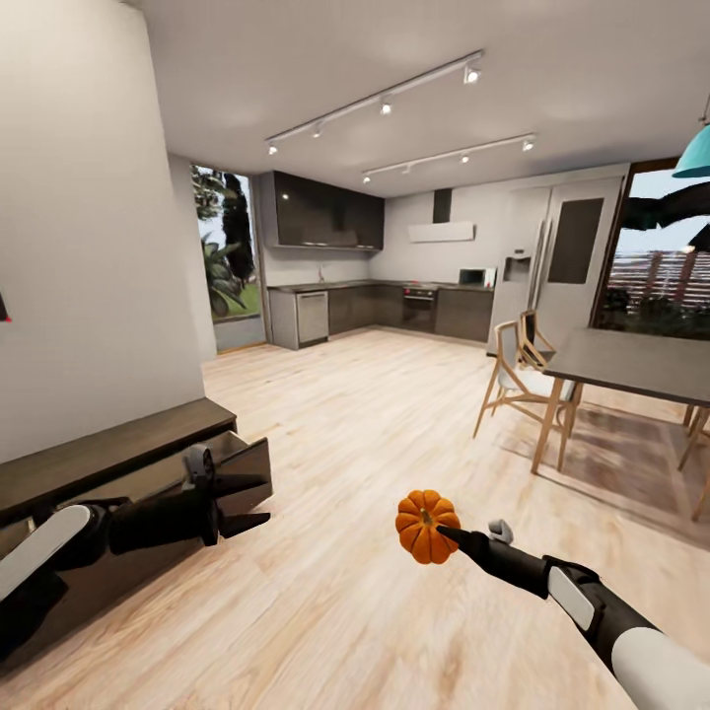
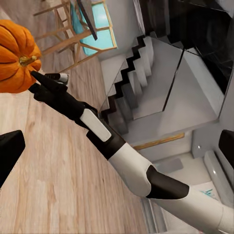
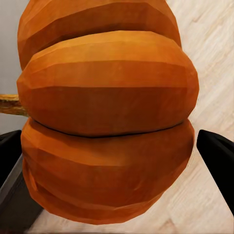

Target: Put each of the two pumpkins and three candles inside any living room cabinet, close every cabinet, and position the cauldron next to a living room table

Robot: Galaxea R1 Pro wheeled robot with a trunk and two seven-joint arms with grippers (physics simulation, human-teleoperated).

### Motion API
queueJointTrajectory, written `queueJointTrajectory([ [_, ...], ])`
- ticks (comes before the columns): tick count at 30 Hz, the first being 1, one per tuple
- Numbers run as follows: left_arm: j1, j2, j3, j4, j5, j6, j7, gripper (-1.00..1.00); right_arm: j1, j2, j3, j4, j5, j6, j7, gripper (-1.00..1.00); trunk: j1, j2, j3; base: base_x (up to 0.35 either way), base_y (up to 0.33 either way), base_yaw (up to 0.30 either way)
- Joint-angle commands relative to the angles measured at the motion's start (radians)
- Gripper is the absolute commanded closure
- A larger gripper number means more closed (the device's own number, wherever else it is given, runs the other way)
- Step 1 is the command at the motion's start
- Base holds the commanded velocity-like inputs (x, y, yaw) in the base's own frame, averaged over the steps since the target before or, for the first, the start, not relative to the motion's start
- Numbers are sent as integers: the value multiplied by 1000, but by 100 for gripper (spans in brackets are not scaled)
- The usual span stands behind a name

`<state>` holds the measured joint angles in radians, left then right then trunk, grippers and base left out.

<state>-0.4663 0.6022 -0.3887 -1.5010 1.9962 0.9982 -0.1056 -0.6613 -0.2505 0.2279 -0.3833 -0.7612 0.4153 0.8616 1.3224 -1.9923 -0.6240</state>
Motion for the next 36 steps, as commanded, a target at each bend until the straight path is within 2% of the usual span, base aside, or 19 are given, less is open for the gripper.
queueJointTrajectory([
  [1,-2,1,-2,1,-8,0,-10,-100,-1,-1,2,-2,-15,10,-2,100,-4,7,3,0,0,264],
  [19,-2,1,-2,1,-8,0,-11,-100,0,-1,2,-1,-15,10,-7,100,-73,133,74,-6,0,264],
  [29,-2,1,-2,1,-8,-1,-10,-100,-1,-1,2,2,-15,10,-7,100,-111,203,113,-230,0,264],
  [36,-2,1,-2,1,-9,-1,-9,-100,0,-1,2,-1,-15,10,-25,100,-138,252,141,-47,0,264],
])
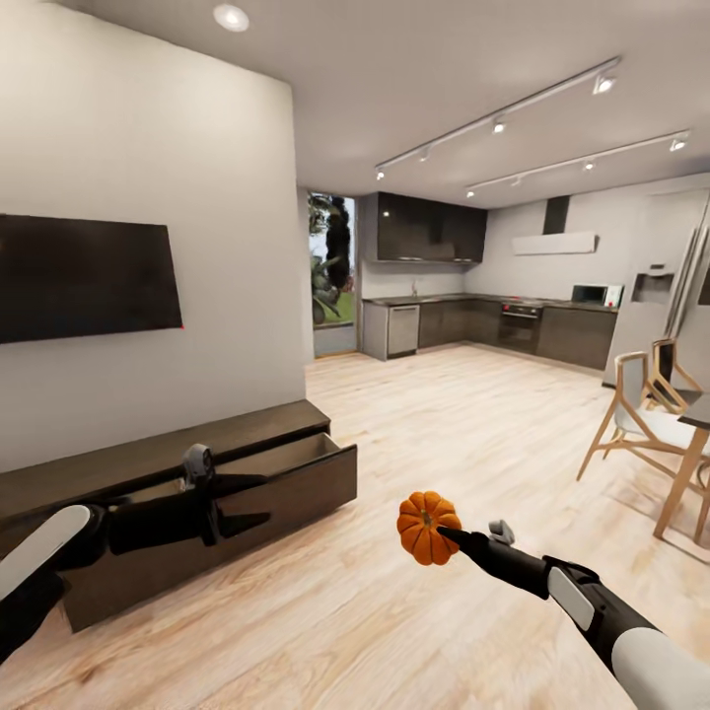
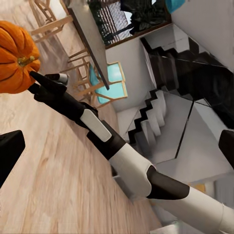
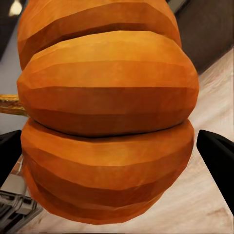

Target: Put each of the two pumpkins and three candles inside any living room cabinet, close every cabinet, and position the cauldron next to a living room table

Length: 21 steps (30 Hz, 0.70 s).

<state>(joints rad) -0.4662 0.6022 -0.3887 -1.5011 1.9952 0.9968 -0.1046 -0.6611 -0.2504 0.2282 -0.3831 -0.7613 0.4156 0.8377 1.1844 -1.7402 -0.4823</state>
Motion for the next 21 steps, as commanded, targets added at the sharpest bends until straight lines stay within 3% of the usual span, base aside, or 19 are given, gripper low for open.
queueJointTrajectory([
  [1,-2,1,-2,1,-8,0,-10,-100,-1,-1,2,-2,-15,9,-2,100,-4,7,3,-3,0,264],
  [21,-2,1,-2,1,-8,0,-10,-100,-1,-1,2,0,-15,9,-3,100,-81,147,82,0,0,264],
])
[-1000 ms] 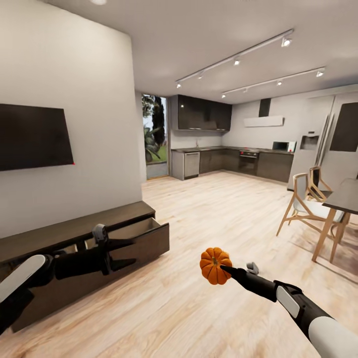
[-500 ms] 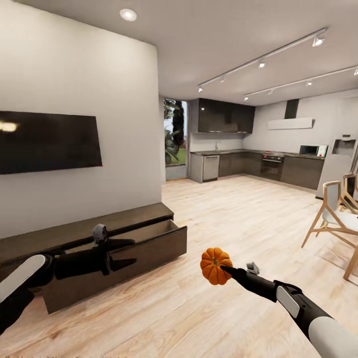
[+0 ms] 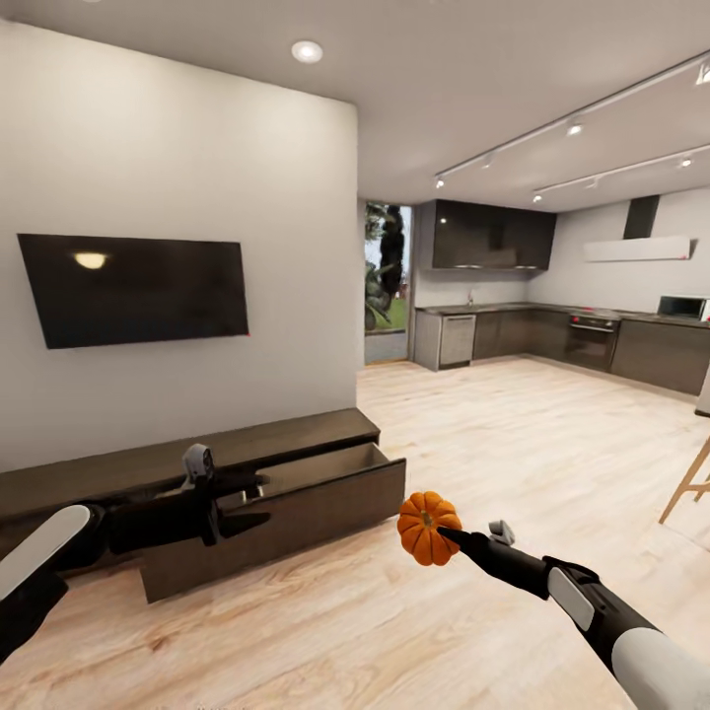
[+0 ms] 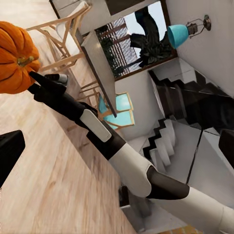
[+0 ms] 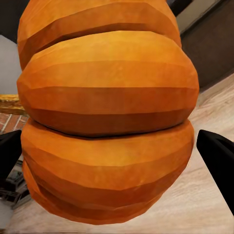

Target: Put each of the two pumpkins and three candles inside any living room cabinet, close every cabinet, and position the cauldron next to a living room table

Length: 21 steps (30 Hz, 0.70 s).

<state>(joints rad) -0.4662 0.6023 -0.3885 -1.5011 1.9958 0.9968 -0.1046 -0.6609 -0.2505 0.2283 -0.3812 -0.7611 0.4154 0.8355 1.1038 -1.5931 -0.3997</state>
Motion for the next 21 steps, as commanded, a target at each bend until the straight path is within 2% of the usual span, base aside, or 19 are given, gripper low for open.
queueJointTrajectory([
  [1,-2,1,-3,1,-8,0,-10,-100,-1,-1,2,-1,-15,9,-1,100,-4,7,3,0,0,264],
  [15,-2,1,-2,2,-8,0,-11,-100,-1,-1,2,0,-15,9,-1,100,-58,105,58,0,0,264],
  [21,-2,1,-2,2,-8,0,-11,-100,-1,-1,2,0,-15,9,-22,100,-81,147,82,0,0,264],
])
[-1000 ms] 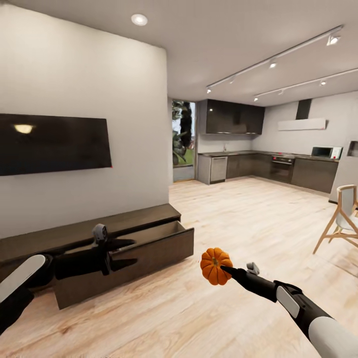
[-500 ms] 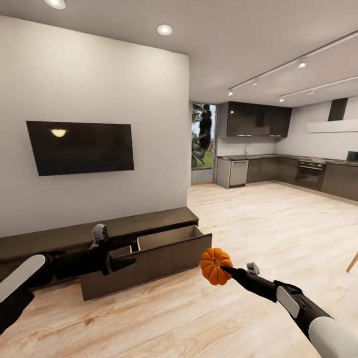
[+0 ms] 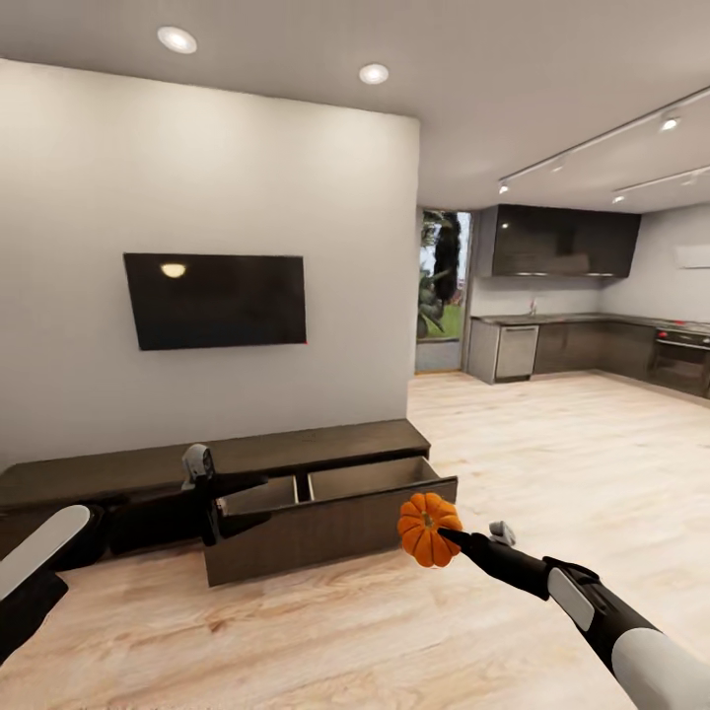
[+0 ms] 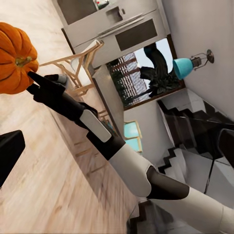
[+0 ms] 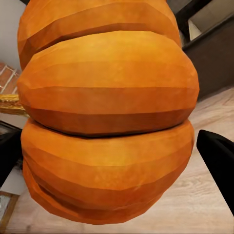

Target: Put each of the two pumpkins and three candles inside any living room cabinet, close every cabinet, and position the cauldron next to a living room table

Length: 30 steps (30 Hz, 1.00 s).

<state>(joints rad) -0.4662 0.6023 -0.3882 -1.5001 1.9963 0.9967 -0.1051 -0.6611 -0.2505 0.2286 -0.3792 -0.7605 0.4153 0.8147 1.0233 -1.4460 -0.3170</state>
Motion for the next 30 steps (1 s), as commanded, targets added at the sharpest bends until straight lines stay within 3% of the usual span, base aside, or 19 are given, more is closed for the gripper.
queueJointTrajectory([
  [1,-2,1,-3,1,-8,0,-10,-100,-1,-1,1,-1,-16,10,-2,100,-4,6,3,0,0,264],
  [17,-2,1,-2,2,-8,0,-11,-100,-1,-1,1,-2,-16,10,-7,100,-65,118,66,0,0,264],
  [30,-1,2,-1,7,-8,0,-11,-100,-1,-1,1,-1,-16,10,-8,100,-65,118,76,0,0,264],
])
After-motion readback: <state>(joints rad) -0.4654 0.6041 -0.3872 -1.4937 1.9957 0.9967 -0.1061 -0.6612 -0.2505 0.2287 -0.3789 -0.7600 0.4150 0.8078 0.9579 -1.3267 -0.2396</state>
